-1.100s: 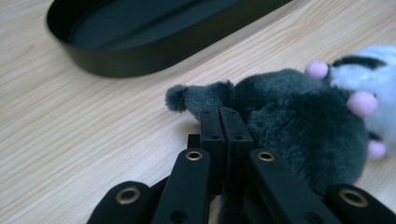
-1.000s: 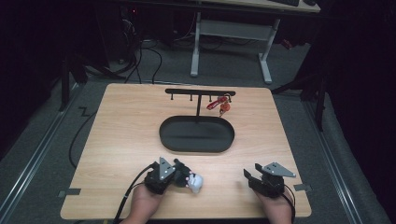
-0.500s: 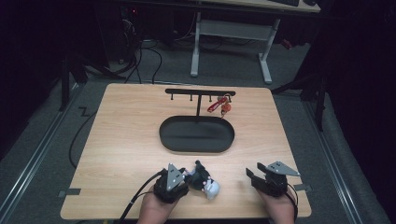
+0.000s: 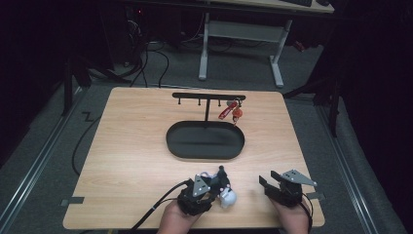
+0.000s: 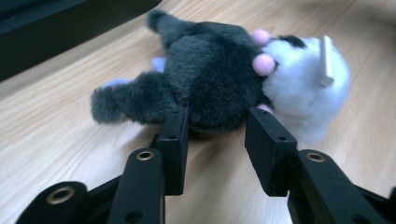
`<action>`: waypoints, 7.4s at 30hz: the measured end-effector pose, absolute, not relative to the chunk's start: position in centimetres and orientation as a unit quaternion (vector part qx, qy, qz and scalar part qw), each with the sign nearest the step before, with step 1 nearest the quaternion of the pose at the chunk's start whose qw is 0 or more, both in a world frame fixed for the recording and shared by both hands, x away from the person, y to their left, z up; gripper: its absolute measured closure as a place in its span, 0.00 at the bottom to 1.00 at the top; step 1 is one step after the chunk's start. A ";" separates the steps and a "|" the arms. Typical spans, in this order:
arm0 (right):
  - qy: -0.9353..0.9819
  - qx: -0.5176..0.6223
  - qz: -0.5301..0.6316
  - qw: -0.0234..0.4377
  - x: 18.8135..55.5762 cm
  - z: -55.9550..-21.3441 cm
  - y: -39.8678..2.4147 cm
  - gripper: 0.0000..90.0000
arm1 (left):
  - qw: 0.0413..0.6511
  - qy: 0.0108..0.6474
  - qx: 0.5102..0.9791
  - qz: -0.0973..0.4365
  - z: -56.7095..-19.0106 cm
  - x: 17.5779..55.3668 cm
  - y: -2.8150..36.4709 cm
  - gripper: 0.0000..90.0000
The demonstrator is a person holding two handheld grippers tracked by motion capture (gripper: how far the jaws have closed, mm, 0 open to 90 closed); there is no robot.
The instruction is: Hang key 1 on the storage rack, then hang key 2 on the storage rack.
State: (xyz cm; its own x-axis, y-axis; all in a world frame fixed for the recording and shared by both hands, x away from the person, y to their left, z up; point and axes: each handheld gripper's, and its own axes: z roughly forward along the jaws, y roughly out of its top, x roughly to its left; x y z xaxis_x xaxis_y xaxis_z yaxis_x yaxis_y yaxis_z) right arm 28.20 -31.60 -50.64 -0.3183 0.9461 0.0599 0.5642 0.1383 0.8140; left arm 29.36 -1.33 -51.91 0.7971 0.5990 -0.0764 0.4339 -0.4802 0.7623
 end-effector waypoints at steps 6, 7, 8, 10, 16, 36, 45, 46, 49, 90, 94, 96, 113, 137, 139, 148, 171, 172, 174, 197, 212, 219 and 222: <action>0.709 0.532 0.392 0.247 28.0 -50.6 -32.2 0.50 | 0.412 0.286 0.858 0.111 -51.9 30.6 -5.7 0.67; 0.707 0.533 0.393 0.247 27.9 -50.6 -32.3 0.50 | 0.410 0.282 0.860 0.113 -51.9 30.8 -6.3 0.67; 0.706 0.534 0.393 0.247 27.9 -50.5 -32.3 0.50 | 0.408 0.277 0.862 0.116 -52.0 30.9 -7.0 0.67; 0.705 0.534 0.395 0.250 27.8 -50.4 -32.4 0.50 | 0.409 0.278 0.862 0.116 -52.0 31.1 -7.5 0.67; 0.705 0.536 0.392 0.247 28.0 -50.6 -32.6 0.50 | 0.420 0.277 0.855 0.125 -51.5 30.6 -4.6 0.59; 0.715 0.543 0.362 0.250 28.6 -51.3 -32.6 0.48 | 0.415 0.365 0.801 0.230 -50.7 32.9 17.6 0.45; 0.735 0.552 0.329 0.218 30.2 -50.9 -31.5 0.45 | 0.444 0.383 0.780 0.218 -51.0 33.5 18.7 0.31; 0.736 0.554 0.324 0.215 30.3 -50.7 -31.3 0.45 | 0.442 0.384 0.782 0.214 -51.2 33.6 18.6 0.28; 0.740 0.557 0.314 0.207 30.1 -50.1 -30.8 0.45 | 0.431 0.379 0.792 0.210 -51.5 33.7 18.3 0.25; 0.817 0.570 0.078 0.042 32.1 -44.8 -29.0 0.29 | 0.426 0.356 0.804 0.212 -51.4 33.1 17.8 0.22; 0.816 0.570 0.092 0.039 32.0 -43.1 -28.3 0.27 | 0.431 0.353 0.802 0.216 -51.2 33.0 17.8 0.23; 0.820 0.563 0.093 0.041 32.0 -42.2 -27.7 0.27 | 0.432 0.352 0.802 0.214 -51.3 33.0 17.8 0.23; 0.847 0.527 0.066 0.001 33.2 -45.2 -22.6 0.17 | 0.429 0.344 0.808 0.210 -51.3 32.8 17.9 0.22; 0.862 0.505 0.040 0.003 34.4 -48.2 -21.8 0.53 | 0.424 0.340 0.813 0.207 -51.4 32.7 17.8 0.23; 0.862 0.506 0.042 0.006 34.5 -47.7 -21.7 0.54 | 0.425 0.339 0.813 0.207 -51.4 32.7 17.7 0.23; 0.867 0.497 0.038 -0.006 35.1 -45.6 -21.6 0.53 | 0.425 0.336 0.815 0.204 -51.4 32.8 17.6 0.24; 0.874 0.482 0.061 -0.010 38.9 -38.5 -19.9 0.53 | 0.424 0.333 0.818 0.202 -51.5 32.7 17.6 0.25; 0.873 0.483 0.062 -0.010 39.1 -38.3 -19.9 0.53 | 0.424 0.333 0.817 0.202 -51.5 32.7 17.6 0.25; 0.870 0.489 0.062 -0.013 39.6 -37.7 -19.8 0.53 | 0.424 0.333 0.818 0.201 -51.5 32.7 17.6 0.25; 0.857 0.509 0.070 -0.023 44.6 -33.7 -19.5 0.53 | 0.421 0.332 0.821 0.197 -51.6 32.9 17.6 0.25; 0.854 0.516 0.062 -0.017 46.9 -31.4 -18.9 0.53 | 0.421 0.332 0.820 0.198 -51.6 32.8 17.7 0.25; 0.852 0.520 0.061 -0.007 47.9 -30.2 -18.6 0.53 | 0.421 0.332 0.821 0.198 -51.6 32.8 17.8 0.25; 0.848 0.527 0.063 0.005 48.3 -30.0 -18.7 0.53 | 0.421 0.332 0.821 0.197 -51.6 32.8 17.8 0.25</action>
